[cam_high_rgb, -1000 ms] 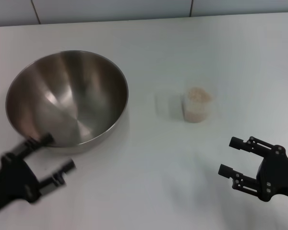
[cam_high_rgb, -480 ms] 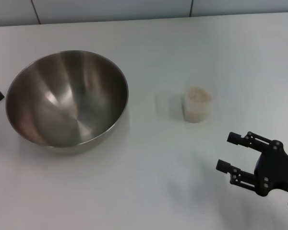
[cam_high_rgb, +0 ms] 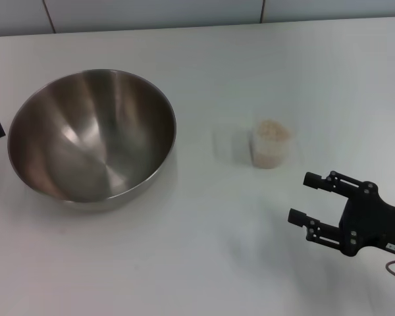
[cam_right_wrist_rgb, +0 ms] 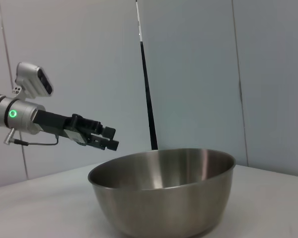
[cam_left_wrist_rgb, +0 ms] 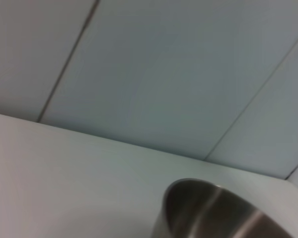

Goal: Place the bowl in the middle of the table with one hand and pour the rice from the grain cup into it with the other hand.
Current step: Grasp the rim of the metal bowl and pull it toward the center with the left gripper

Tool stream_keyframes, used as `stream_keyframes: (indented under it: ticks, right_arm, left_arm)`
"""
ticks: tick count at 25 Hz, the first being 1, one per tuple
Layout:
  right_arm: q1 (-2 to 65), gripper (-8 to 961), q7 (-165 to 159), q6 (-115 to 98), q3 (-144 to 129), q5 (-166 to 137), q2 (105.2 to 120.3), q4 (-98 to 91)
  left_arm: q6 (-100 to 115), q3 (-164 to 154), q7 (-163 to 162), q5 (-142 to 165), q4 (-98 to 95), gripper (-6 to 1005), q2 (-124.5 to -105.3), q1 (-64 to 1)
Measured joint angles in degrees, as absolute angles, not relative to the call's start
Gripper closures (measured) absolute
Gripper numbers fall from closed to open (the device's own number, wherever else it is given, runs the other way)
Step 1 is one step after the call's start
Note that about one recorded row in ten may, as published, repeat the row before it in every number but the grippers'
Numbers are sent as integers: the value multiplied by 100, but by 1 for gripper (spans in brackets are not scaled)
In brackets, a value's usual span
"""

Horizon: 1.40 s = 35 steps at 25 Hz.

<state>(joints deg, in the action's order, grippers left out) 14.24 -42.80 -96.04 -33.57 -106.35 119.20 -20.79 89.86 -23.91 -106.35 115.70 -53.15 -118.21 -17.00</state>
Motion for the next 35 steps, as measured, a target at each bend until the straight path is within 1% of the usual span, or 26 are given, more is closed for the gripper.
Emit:
stream_keyframes:
  ticks: [8,26,35]
  right_arm:
    - [1500,241,-4280,-9594,-3321,-10625,11917,-2115]
    - [1531,241,-4280,-9519,-3304,-10581,11909,-2127]
    - [1567,241,-4280,-9442,-3305,-10581,11909,-2127]
  left_arm:
    - [8757,-2931,-11543,12414,-5767,265,-11815,-1962]
    - [8544,-3360,-12088,13009,-5827,298,-11827,-2252]
    - [8414,-3431,-12088,13035,-5914,314,-11833,-2234]
